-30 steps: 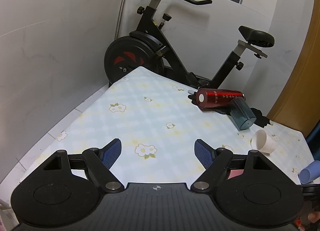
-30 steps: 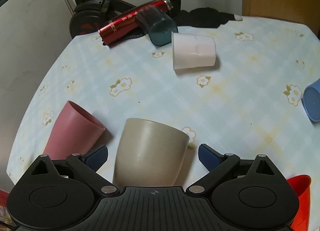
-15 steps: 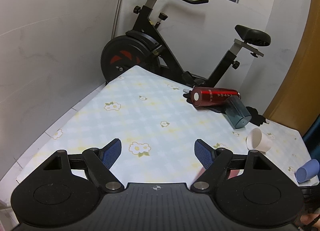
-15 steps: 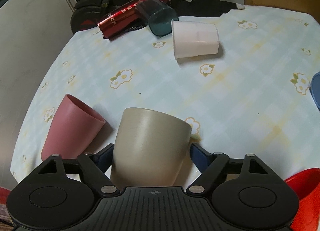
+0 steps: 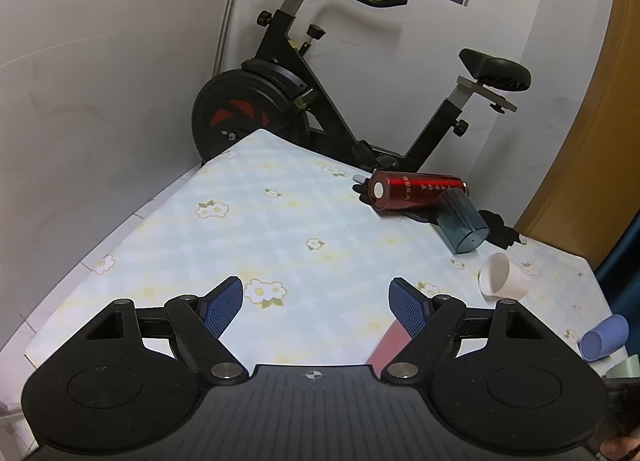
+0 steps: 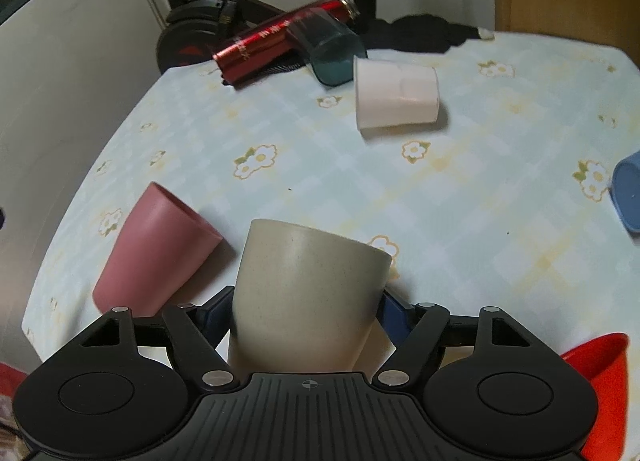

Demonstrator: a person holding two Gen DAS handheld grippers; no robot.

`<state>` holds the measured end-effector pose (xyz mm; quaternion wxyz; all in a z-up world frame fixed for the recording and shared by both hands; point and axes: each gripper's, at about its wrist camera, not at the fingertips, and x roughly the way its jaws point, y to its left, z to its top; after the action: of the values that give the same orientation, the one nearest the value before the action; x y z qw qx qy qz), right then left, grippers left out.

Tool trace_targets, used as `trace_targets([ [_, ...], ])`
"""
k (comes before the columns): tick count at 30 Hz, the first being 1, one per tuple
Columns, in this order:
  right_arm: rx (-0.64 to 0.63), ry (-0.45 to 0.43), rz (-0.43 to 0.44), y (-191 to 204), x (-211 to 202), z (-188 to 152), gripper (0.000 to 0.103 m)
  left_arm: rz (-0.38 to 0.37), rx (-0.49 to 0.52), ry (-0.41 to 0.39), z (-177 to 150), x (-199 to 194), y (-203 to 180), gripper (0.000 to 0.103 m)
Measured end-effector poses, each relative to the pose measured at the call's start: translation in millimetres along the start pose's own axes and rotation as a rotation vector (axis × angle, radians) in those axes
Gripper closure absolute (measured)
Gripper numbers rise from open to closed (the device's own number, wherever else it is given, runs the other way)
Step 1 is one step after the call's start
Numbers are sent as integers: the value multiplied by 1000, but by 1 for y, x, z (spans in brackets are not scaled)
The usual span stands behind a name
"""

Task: Flip cup upright
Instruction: 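Rotate the beige cup with the right tool until its opening faces up, then lower the upright beige cup onto the table with the right tool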

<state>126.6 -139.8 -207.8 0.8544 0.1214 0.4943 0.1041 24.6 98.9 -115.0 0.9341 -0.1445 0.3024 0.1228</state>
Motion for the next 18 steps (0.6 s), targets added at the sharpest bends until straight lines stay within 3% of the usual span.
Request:
trace_targets([
  [4,-55,-18,-7,6,-16,-5,33,-10,-1,0,0,-1,-1,21],
  [10,-194,-80,-85,10,-38,-4,35,-23,-5,-4,0,-2,-4,21],
  [18,-259,-162,-181,-1,-36,9,37,-40,9,-3,0,-3,-9,21],
])
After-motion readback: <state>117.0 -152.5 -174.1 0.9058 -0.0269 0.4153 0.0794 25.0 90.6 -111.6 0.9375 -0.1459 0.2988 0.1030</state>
